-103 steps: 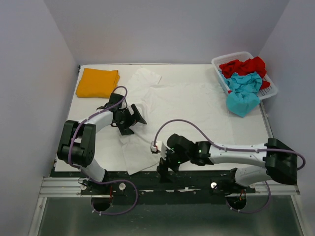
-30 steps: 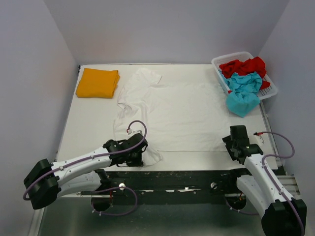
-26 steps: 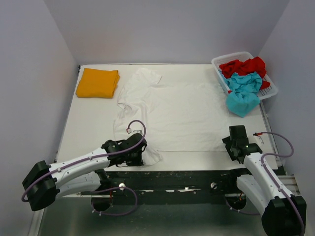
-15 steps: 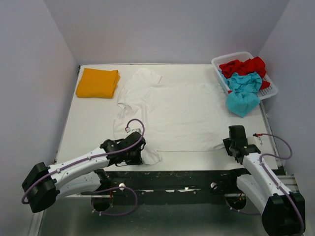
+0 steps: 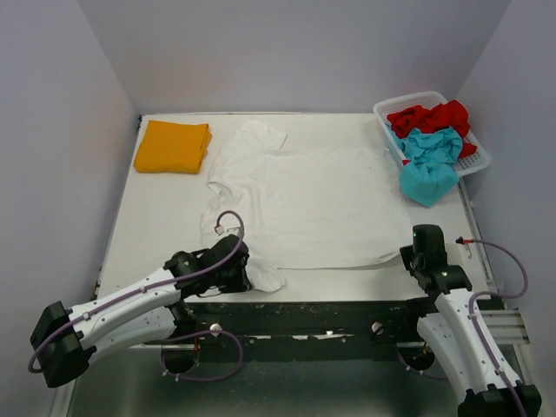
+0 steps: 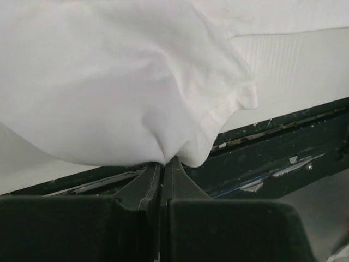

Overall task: Fold and stack the t-shirts
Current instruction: Fold the flattened tshirt in 1/3 of the way

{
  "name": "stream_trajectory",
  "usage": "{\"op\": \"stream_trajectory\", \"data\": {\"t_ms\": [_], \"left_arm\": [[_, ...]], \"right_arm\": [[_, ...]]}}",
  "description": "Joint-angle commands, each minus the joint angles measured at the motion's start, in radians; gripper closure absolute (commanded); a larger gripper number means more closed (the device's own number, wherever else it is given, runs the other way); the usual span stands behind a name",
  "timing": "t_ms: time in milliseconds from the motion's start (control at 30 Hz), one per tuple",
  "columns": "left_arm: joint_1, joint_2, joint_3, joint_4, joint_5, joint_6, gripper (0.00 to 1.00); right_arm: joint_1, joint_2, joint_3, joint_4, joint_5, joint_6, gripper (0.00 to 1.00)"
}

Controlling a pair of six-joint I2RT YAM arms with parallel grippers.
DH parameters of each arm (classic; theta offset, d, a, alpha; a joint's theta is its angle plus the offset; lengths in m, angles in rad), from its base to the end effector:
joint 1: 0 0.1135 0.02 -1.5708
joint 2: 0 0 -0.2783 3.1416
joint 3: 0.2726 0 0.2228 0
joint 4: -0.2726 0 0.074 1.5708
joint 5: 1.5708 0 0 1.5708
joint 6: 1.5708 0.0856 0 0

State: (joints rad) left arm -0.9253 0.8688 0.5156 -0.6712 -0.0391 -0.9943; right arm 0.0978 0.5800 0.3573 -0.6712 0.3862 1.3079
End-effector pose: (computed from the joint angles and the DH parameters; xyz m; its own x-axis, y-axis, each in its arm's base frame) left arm 0.0901 -0.1140 0.1718 -0.9391 -0.1455 -0.3112 -0.0025 0.9087 -0.4174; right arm 0.1084 -0.0218 0.1576 -0.0622 0.8927 -0.4463 0.7867 0.3191 0.5286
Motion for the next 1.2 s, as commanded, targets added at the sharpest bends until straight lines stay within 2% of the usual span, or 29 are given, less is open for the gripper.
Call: {"op": "stream_trajectory", "data": {"t_ms": [0,167,333,467,567,633,700,833,1000,1167], "left_arm": [[-0.05,-0.14,-0.057,-0.047,0.031,-0.099,1.0],[-0.152,-0.249,-0.093,-0.07,0.012,-0.213,1.0],[-0.27,-0.289,-0.1,-0.138,-0.046,-0.332,1.0],[-0.294,-0.299,-0.091,-0.109,-0.074,-0.326,1.0],[-0.289,-0.275,-0.048,-0.098,-0.141,-0.297,1.0],[-0.251,-0.249,-0.009,-0.081,-0.166,-0.248,1.0],[-0.158,-0.213,0.017,-0.036,-0.142,-0.165,1.0],[0.038,-0.112,0.047,0.109,0.008,0.001,1.0],[0.179,0.068,0.206,0.107,0.01,0.145,1.0],[0.31,0.233,0.346,0.105,0.027,0.225,1.0]], "right_arm": [[-0.003,-0.084,0.065,-0.148,0.015,-0.011,0.99],[-0.003,-0.16,0.072,-0.162,-0.064,-0.019,0.99],[-0.003,-0.192,0.091,-0.239,-0.096,-0.036,0.99],[-0.003,-0.235,0.075,-0.22,-0.099,-0.037,0.99],[-0.004,-0.182,0.083,-0.181,-0.097,-0.066,0.99],[-0.003,-0.118,0.1,-0.133,-0.089,-0.103,0.99],[-0.003,-0.044,0.124,-0.088,-0.083,-0.138,0.99],[-0.003,0.095,0.172,0.004,-0.06,-0.204,0.99],[-0.003,0.283,0.263,0.121,-0.063,-0.297,0.99],[-0.003,0.479,0.36,0.172,-0.05,-0.321,0.99]]}}
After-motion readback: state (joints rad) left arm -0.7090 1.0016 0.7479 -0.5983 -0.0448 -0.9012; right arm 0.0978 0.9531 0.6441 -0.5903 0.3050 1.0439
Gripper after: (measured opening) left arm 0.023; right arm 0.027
